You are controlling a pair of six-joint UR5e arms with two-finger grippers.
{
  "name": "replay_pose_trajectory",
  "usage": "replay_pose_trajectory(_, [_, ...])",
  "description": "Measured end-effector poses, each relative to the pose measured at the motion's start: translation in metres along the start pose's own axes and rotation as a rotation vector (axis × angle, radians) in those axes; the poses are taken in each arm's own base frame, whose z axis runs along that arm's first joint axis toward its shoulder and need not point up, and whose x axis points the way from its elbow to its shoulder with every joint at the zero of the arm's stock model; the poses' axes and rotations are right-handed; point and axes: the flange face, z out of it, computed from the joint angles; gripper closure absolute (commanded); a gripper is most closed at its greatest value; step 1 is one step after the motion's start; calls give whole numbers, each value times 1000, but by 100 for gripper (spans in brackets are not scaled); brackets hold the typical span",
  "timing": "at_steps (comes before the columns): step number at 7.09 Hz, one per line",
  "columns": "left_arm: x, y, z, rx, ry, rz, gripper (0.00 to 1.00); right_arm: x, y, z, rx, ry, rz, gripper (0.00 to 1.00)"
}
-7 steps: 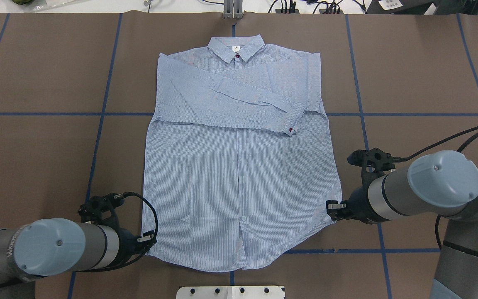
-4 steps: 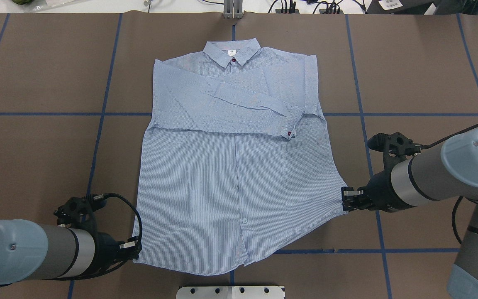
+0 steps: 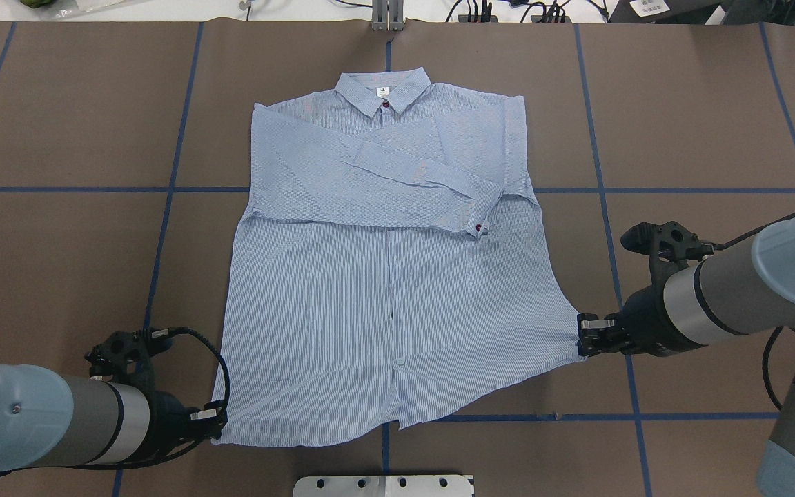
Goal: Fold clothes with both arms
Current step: 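Lift the hem corners with both grippers and pull toward the collar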
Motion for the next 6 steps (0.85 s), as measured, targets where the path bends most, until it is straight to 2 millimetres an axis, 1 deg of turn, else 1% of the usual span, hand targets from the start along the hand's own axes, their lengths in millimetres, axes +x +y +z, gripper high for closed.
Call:
replay_pose_trajectory(3, [-2, -2, 0, 3, -4, 20, 100, 3, -2, 6, -4, 13, 7, 100])
replay_pose_trajectory(6, [7, 1, -6, -5, 20, 20, 100, 0, -1, 4, -3, 5, 2, 100])
